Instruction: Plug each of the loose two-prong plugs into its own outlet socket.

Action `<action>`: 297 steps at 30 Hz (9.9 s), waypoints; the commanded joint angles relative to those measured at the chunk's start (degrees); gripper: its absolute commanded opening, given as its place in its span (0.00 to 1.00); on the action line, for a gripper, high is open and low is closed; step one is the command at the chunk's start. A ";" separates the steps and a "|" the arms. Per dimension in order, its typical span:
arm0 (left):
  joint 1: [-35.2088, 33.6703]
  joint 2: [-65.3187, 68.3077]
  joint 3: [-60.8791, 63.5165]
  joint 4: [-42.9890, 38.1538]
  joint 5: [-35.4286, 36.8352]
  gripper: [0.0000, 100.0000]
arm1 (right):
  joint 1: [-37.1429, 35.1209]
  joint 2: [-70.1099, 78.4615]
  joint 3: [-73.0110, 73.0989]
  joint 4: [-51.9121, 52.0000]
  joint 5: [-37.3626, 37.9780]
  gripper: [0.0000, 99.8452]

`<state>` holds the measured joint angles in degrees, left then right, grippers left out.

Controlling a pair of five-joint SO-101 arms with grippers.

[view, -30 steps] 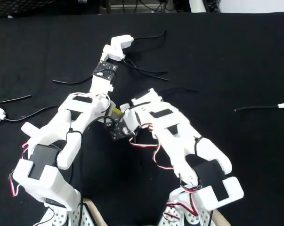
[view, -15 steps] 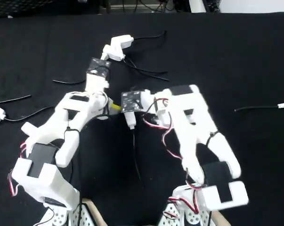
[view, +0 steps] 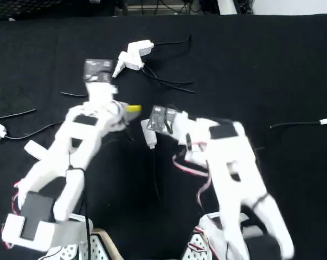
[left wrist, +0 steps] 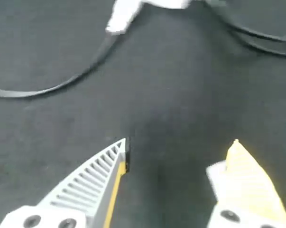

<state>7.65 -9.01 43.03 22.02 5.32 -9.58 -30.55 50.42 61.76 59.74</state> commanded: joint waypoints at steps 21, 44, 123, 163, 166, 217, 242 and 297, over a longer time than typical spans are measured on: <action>3.91 25.85 -24.31 20.40 -9.05 0.33 | 1.58 -65.27 41.71 -6.42 -36.40 0.26; -13.23 -25.67 6.81 23.30 10.37 0.33 | 1.58 -70.73 37.41 -1.85 -39.82 0.26; -19.47 -38.68 30.90 6.15 12.40 0.33 | -0.35 59.47 -52.70 15.21 20.84 0.25; -19.47 -38.68 30.99 6.59 12.40 0.33 | 0.00 59.65 -46.99 11.87 -5.80 0.13; -19.47 -38.68 30.99 6.59 12.40 0.33 | 0.00 59.56 -46.64 11.16 -6.42 0.04; 4.62 -93.89 54.11 5.45 8.79 0.33 | -27.60 36.62 -61.67 34.55 -26.11 0.01; 4.53 -93.27 54.37 7.91 7.65 0.33 | -27.87 29.32 -73.80 39.47 -30.42 0.01; -16.22 -93.36 54.29 15.38 3.60 0.33 | -20.13 44.09 -84.26 39.56 -49.58 0.01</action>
<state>-5.54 -101.85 97.19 37.05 9.27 -29.63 9.54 -28.88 100.35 12.53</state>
